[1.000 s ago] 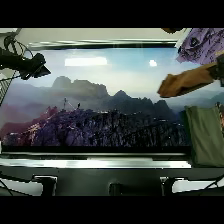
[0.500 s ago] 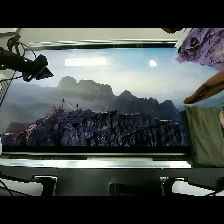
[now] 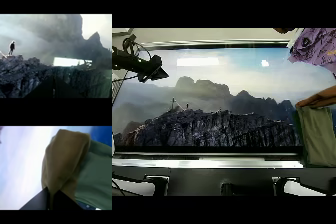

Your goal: Fold the clothes and pants, and hang the long-sleeved shirts on hangers.

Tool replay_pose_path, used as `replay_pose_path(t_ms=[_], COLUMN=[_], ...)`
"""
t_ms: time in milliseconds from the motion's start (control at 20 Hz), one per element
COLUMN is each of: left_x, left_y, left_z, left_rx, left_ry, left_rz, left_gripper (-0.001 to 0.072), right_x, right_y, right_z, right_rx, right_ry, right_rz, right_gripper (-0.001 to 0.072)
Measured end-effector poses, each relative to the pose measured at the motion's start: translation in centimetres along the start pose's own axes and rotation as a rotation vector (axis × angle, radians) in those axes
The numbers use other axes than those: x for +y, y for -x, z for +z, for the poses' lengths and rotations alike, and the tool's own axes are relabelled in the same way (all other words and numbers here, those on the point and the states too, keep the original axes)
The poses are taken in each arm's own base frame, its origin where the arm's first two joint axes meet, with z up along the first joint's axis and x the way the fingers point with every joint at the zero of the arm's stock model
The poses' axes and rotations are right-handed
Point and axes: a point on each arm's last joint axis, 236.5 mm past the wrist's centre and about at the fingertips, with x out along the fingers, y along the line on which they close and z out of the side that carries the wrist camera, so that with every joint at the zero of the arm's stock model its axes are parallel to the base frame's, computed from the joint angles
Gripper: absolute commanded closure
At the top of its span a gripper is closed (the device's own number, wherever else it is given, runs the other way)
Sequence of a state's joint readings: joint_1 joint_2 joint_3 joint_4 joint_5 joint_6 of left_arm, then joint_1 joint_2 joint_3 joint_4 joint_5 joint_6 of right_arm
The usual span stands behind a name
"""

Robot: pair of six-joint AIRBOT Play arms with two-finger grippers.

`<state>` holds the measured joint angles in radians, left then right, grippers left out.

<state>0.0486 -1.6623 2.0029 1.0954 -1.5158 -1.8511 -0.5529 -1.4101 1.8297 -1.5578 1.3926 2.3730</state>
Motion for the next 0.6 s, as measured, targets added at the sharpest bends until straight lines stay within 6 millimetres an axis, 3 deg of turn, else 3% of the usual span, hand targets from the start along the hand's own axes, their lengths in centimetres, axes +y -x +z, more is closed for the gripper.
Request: replay_pose_path(t_ms=[600], left_x=[-0.3], left_y=[0.1], left_z=[-1.2], left_rx=[0.048], left_ry=[0.000], left_rz=[-0.010], left_gripper=[0.0691], right_x=[-9.8], right_y=[2.0], right_z=[-3.9], right_rx=[0.194], right_ry=[0.230], right_rz=[-0.387], right_gripper=[0.0685])
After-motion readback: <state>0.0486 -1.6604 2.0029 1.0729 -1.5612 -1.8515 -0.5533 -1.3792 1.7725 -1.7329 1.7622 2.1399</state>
